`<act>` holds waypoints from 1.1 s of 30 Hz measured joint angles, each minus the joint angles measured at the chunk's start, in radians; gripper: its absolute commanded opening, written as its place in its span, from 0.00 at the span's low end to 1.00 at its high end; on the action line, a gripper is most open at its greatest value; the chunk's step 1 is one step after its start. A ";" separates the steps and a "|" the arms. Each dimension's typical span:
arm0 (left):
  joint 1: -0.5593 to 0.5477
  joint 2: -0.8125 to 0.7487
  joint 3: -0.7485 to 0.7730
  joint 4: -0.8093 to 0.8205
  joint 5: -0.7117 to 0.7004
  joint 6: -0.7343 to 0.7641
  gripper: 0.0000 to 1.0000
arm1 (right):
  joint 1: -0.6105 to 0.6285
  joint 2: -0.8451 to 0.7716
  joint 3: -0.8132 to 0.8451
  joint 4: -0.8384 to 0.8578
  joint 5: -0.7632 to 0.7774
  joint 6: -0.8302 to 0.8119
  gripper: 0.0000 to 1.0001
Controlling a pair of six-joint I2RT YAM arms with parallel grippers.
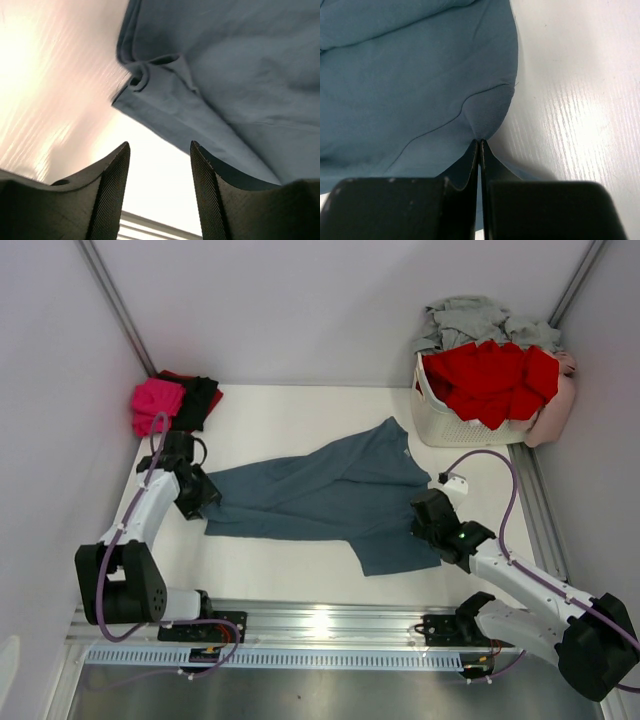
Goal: Fold and stack the t-shirts
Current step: Grap the side of the flattened tshirt closest away from the robot with both arms
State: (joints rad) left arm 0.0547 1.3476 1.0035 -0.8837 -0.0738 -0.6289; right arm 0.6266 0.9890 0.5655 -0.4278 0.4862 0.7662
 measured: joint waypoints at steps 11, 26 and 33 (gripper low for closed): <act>0.000 0.095 -0.043 -0.074 -0.029 0.000 0.47 | 0.000 0.000 0.000 0.006 -0.002 -0.020 0.00; 0.132 0.289 -0.087 0.026 0.079 0.010 0.43 | 0.001 -0.049 -0.001 0.000 0.003 -0.023 0.00; 0.158 0.339 -0.048 0.004 0.124 0.028 0.37 | 0.001 -0.050 -0.001 0.000 0.003 -0.023 0.00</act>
State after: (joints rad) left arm 0.2131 1.6863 0.9554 -0.8795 0.0505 -0.6006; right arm 0.6273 0.9394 0.5648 -0.4282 0.4896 0.7429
